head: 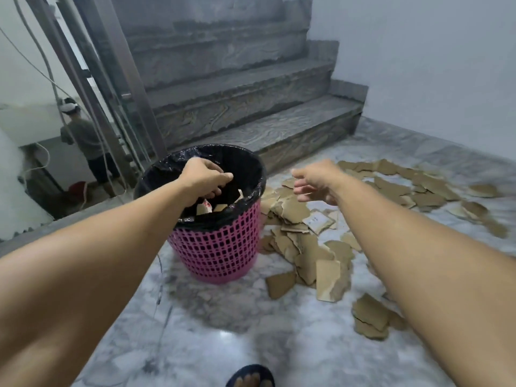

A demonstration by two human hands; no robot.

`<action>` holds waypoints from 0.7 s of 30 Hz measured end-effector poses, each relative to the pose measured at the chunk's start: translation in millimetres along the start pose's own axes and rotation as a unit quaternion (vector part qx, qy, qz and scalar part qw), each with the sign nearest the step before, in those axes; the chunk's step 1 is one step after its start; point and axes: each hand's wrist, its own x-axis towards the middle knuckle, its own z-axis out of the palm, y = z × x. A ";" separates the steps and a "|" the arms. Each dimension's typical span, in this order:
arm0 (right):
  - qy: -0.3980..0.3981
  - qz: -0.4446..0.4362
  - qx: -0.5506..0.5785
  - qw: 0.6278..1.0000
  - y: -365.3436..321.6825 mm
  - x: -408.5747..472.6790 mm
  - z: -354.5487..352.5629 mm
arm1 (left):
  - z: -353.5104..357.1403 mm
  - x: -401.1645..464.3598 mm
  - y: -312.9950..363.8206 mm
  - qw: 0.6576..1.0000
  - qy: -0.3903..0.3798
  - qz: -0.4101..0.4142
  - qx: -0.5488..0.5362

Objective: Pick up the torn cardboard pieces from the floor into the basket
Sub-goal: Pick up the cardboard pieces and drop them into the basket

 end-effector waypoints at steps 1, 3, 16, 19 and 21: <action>0.008 0.005 -0.007 1.000 8.1 -9.3 -12.3 | 7.6 -8.8 9.0 1.000 0.000 0.013 0.004; 0.020 0.020 -0.005 1.000 29.1 -29.5 -40.3 | 28.4 -29.5 26.0 0.999 -0.018 0.026 0.011; 0.112 0.282 -0.071 0.950 241.7 -98.0 -167.7 | 206.7 -59.1 -37.2 0.934 -0.279 -0.047 0.220; 0.130 0.338 -0.125 0.924 285.8 -114.1 -179.6 | 242.0 -53.9 -64.8 0.920 -0.286 -0.050 0.264; 0.107 0.370 -0.211 0.898 315.3 -120.9 -185.0 | 267.7 -49.8 -85.1 0.919 -0.289 -0.042 0.265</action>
